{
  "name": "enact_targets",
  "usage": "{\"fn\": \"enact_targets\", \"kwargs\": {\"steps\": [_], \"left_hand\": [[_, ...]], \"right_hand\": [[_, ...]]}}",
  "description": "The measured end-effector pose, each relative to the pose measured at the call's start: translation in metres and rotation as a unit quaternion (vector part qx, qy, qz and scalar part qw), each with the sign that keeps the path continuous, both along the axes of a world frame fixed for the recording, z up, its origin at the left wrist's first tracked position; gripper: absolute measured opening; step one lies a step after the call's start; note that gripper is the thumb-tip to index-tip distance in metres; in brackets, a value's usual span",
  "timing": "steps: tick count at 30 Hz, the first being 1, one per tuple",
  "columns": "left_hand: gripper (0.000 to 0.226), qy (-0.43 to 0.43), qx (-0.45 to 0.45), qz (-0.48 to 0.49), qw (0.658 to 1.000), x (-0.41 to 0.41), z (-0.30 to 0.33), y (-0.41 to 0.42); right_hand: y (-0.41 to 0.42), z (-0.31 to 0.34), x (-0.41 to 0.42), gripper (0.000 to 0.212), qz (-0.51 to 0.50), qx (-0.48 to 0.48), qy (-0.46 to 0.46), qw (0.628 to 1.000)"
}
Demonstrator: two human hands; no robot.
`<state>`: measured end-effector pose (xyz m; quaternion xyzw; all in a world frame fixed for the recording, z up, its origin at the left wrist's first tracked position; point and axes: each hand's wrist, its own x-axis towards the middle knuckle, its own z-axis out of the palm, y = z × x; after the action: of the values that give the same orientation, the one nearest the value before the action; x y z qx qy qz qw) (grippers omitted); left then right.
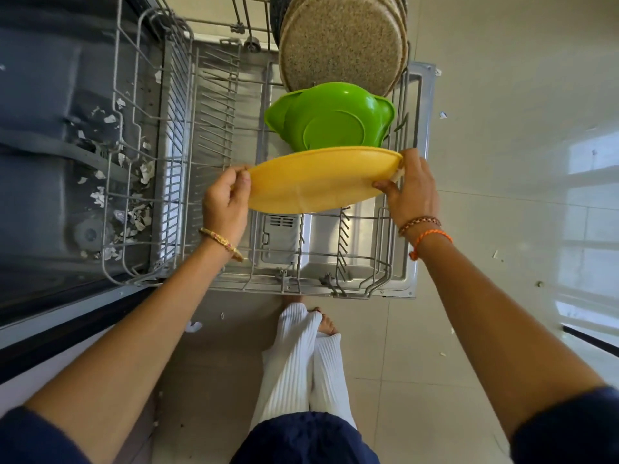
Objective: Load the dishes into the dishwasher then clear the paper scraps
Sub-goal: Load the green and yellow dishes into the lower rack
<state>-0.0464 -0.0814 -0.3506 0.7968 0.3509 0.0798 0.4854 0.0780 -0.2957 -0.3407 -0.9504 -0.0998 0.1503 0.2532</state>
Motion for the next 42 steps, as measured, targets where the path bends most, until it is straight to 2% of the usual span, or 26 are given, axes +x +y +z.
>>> {"fn": "enact_targets", "kwargs": {"steps": [7, 11, 14, 16, 20, 24, 29, 33, 36, 39, 42], "left_hand": [[0.034, 0.013, 0.075, -0.037, 0.996, 0.029, -0.004, 0.002], [0.043, 0.004, 0.082, -0.038, 0.996, 0.019, -0.010, 0.014], [0.071, -0.039, 0.060, -0.023, 0.997, 0.002, -0.011, 0.014], [0.078, -0.051, 0.057, -0.034, 0.996, 0.000, -0.010, 0.010], [0.081, -0.077, 0.052, -0.033, 0.995, 0.018, -0.003, 0.004], [0.084, -0.072, 0.096, -0.051, 0.991, 0.032, 0.004, 0.005], [0.049, -0.062, 0.191, -0.062, 0.978, 0.040, 0.014, -0.004], [0.050, -0.061, 0.250, -0.072, 0.964, 0.036, 0.015, -0.014], [0.058, -0.055, 0.249, -0.056, 0.965, 0.032, 0.009, -0.010], [0.080, -0.024, 0.212, -0.050, 0.976, 0.015, 0.002, 0.005], [0.078, -0.045, 0.206, -0.031, 0.977, 0.007, 0.007, 0.011]], "right_hand": [[0.001, -0.006, 0.015, 0.039, -0.006, -0.076, 0.018, 0.997], [0.005, -0.007, 0.002, 0.038, -0.012, -0.001, -0.016, 1.000], [0.002, 0.002, -0.010, 0.036, 0.027, 0.057, -0.069, 0.996], [-0.005, 0.008, -0.015, 0.034, 0.034, 0.077, -0.082, 0.993], [-0.012, 0.012, -0.014, 0.043, 0.001, 0.102, -0.059, 0.993], [-0.012, 0.010, -0.008, 0.053, -0.022, 0.116, -0.033, 0.993], [-0.018, 0.000, -0.008, 0.048, -0.056, 0.124, -0.022, 0.991], [-0.022, -0.012, -0.013, 0.049, -0.067, 0.116, 0.006, 0.991], [-0.010, -0.021, -0.005, 0.027, -0.054, 0.063, 0.042, 0.996], [0.003, -0.017, 0.011, 0.025, -0.003, 0.070, 0.021, 0.997], [-0.002, 0.003, 0.013, 0.034, 0.061, 0.105, -0.040, 0.992]]}}
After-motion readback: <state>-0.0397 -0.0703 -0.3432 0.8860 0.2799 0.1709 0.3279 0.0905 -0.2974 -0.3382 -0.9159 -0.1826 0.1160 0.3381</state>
